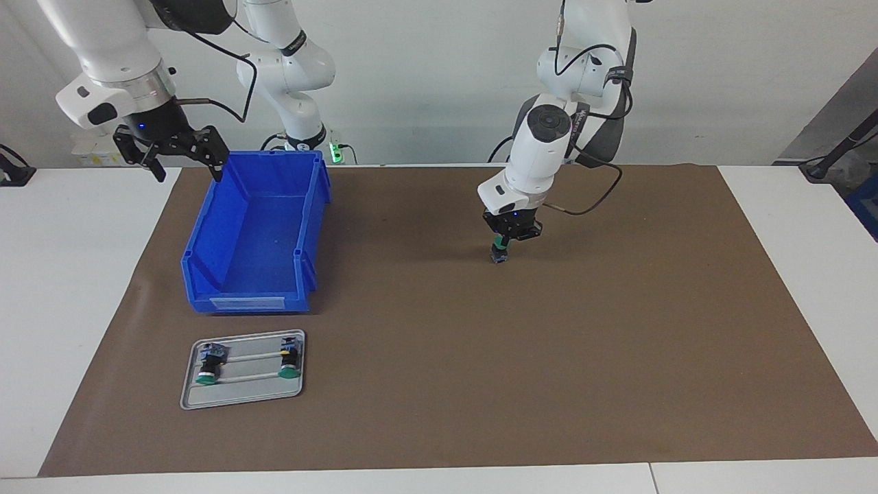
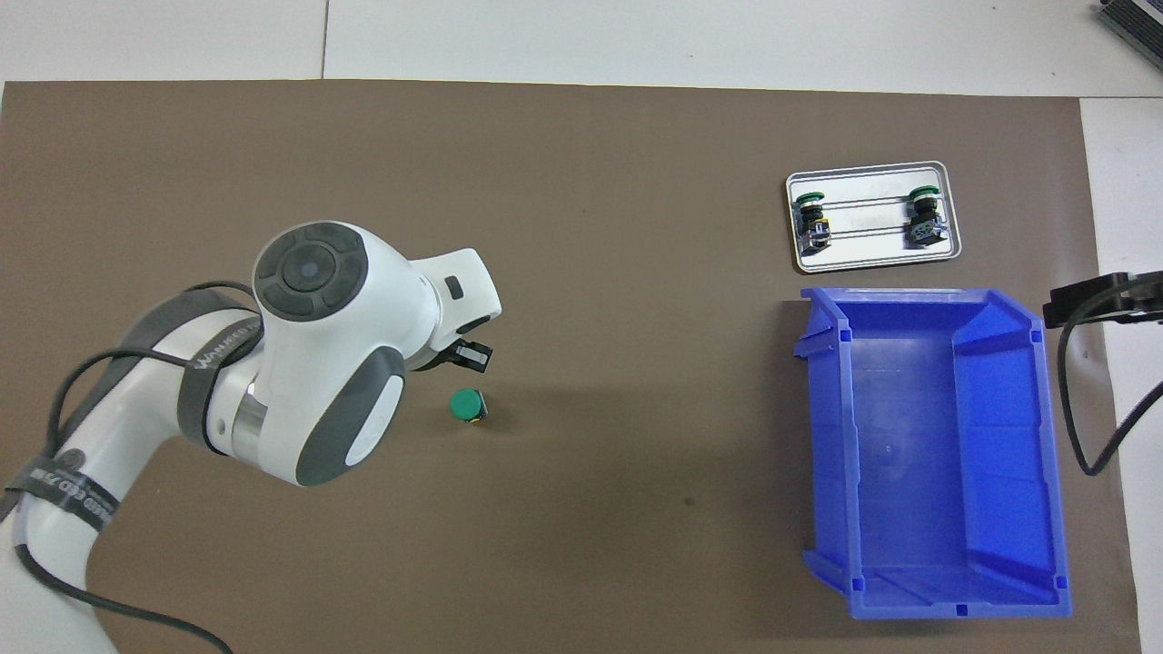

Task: Place and press button with both arms
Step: 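Lift the left gripper off the button and withdraw it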

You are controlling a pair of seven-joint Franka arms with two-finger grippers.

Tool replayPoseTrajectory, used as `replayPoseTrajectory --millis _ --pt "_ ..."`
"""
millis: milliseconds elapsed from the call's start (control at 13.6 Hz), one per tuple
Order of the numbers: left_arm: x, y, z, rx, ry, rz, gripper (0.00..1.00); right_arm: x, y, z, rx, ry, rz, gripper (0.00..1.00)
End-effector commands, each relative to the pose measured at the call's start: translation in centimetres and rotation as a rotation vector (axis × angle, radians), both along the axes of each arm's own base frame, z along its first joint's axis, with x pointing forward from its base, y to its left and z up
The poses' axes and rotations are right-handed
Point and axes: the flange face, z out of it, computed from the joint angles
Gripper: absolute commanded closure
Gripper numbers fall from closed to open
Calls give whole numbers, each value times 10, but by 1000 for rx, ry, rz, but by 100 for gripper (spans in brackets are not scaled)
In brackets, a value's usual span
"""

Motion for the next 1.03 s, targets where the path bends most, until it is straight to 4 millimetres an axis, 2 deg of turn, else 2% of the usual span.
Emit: replayPoseTrajectory --millis 0,74,221,368,515,809,957 --pt "51 35 25 5 -7 69 100 0 -3 -1 8 5 15 0" --pt "64 58 32 8 -17 90 93 0 -2 -1 8 5 17 0" --pt "78 99 49 17 -23 81 63 0 -3 -1 8 5 15 0" --pt "87 143 62 23 -5 105 57 0 -2 -1 8 5 17 0" --pt "93 174 82 21 -22 145 46 0 -2 -1 8 5 17 0" --pt "90 211 126 33 23 194 46 0 -3 -1 8 5 15 0" --pt "85 220 133 89 44 195 46 0 -3 -1 8 5 15 0"
